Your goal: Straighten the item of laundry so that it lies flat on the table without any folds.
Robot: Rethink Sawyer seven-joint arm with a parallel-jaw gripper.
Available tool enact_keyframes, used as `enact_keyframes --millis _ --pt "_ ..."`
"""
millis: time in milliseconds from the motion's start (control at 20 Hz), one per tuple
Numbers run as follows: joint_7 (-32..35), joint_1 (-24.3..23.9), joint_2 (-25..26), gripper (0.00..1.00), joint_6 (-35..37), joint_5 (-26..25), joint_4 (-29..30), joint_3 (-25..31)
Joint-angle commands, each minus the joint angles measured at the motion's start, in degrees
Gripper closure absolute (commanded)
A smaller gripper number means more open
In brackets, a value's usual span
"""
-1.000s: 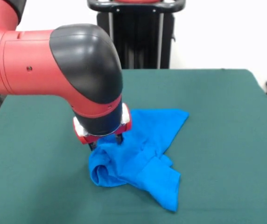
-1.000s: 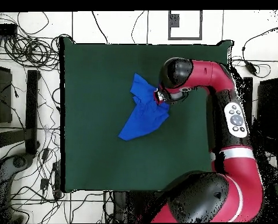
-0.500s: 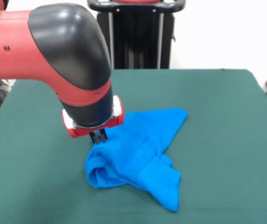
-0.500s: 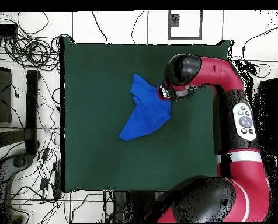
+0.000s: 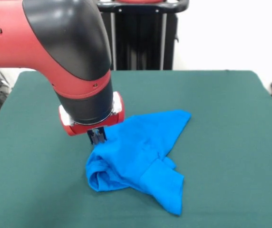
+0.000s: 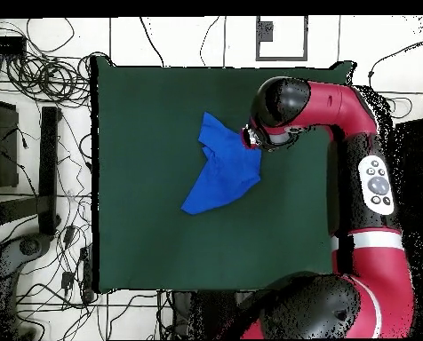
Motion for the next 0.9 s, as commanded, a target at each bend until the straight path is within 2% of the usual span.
enact_keyframes --millis 50,300,550,600,900 --pt "-12.9 2.4 1.8 1.0 0.1 1.3 0.9 3.7" --pt "-13.0 2.8 2.4 1.0 -0.3 0.8 0.1 3.7" --pt "-13.4 3.1 4.2 1.0 4.9 1.9 -2.7 3.9" --pt "-13.5 3.4 4.3 0.0 5.6 1.8 -3.2 3.6" --pt "-12.4 3.7 4.9 0.0 4.0 1.7 -3.8 3.3"
